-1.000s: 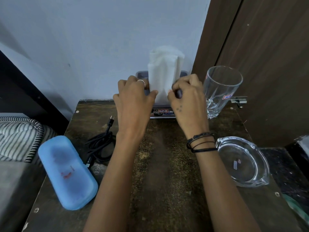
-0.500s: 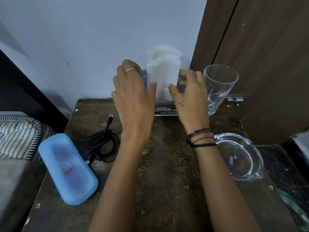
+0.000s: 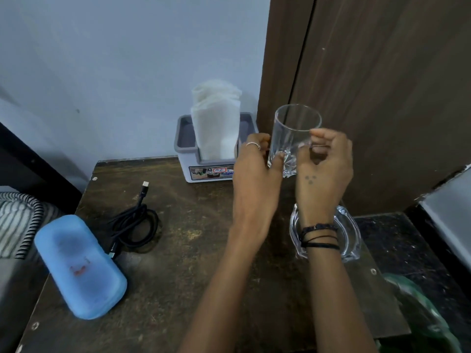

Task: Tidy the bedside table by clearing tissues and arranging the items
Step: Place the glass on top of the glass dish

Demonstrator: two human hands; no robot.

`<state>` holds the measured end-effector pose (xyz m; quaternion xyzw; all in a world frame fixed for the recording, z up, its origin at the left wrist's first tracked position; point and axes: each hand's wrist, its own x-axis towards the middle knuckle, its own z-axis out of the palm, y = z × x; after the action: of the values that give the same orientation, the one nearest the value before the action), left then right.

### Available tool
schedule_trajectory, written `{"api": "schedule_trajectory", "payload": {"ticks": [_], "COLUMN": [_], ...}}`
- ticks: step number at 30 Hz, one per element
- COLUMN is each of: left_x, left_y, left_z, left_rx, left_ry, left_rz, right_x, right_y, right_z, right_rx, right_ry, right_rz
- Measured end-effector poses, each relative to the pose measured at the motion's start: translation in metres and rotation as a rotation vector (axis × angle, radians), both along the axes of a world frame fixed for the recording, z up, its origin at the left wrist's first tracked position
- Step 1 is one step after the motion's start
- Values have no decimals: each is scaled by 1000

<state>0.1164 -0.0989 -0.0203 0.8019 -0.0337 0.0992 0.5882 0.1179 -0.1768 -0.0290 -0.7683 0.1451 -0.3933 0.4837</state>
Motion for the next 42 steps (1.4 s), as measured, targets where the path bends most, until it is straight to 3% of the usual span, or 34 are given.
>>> {"api": "schedule_trajectory", "payload": {"ticks": [2, 7, 14, 25, 31, 42], "left_x": [6, 18, 20, -21, -46, -58], "left_y": [-11, -24, -23, -11, -6, -6], "left_z": [-1, -8, -20, 22, 25, -2], "left_rx": [-25, -68, -149, -123, -72, -72], "left_ry": [25, 36, 84, -46, -36, 27], "left_rz": [-17, -125, -70, -138, -306, -349], "right_x": [4, 21, 22, -40, -89, -106], "right_y": [-11, -20, -26, -55, -68, -71], "right_z": [-9, -24, -24, 23, 28, -3], "right_rx": [94, 230, 60, 27, 104, 165], "right_ry": [83, 291, 306, 229, 210, 293], "right_rz": [23, 354, 228, 281, 338, 352]}}
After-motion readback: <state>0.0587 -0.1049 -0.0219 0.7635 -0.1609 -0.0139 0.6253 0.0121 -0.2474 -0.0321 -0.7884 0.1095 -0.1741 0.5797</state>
